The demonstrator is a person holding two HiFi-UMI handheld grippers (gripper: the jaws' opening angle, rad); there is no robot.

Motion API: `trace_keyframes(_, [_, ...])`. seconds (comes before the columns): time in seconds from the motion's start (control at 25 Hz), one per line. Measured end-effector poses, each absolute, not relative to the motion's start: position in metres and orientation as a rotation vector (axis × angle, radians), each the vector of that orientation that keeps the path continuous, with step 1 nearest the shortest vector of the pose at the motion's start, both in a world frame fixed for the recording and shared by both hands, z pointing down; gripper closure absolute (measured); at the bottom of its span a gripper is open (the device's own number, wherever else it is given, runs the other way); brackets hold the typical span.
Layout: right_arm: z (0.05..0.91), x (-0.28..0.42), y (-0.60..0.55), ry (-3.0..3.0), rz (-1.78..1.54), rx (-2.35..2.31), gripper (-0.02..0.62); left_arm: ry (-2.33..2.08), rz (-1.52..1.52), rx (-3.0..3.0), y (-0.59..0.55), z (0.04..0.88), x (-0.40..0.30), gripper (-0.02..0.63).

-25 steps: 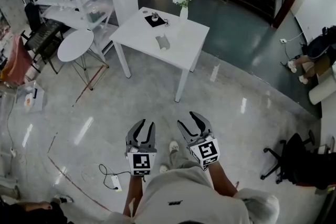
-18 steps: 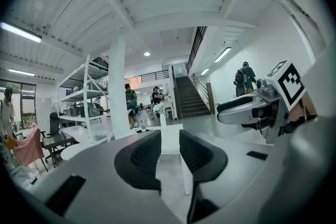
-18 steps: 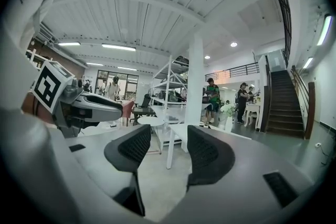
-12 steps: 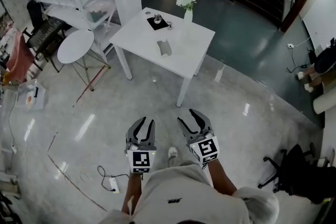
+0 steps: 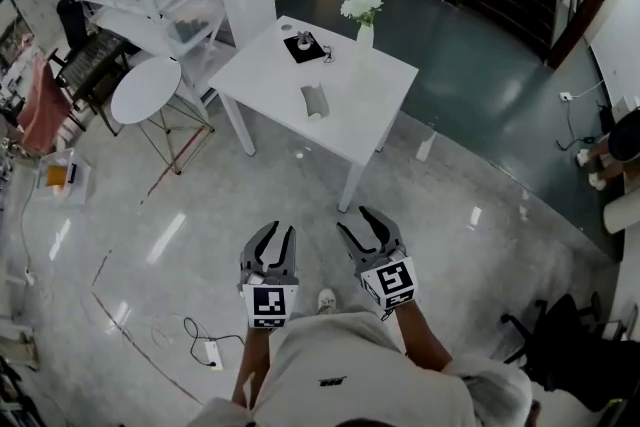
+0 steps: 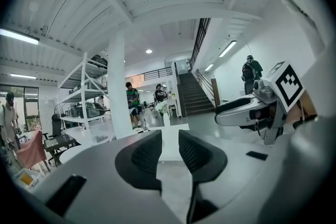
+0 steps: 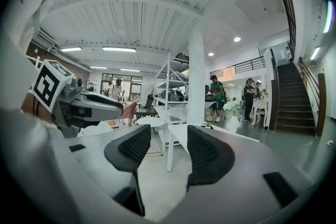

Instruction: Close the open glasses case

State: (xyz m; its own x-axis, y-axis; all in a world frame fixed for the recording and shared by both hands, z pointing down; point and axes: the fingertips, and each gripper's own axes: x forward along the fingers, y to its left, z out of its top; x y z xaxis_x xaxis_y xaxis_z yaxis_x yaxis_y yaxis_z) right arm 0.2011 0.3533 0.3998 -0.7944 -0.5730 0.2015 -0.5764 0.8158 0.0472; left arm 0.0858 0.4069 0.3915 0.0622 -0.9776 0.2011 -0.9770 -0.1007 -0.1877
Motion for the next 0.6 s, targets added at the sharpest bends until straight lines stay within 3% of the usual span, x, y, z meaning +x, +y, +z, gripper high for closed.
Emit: trace_keyframes(0.6, [0.405, 0.189, 0.290, -2.822, 0.080, 0.863, 0.377, 2.127, -0.457, -2.266, 0.345, 0.393, 0.078, 0.494])
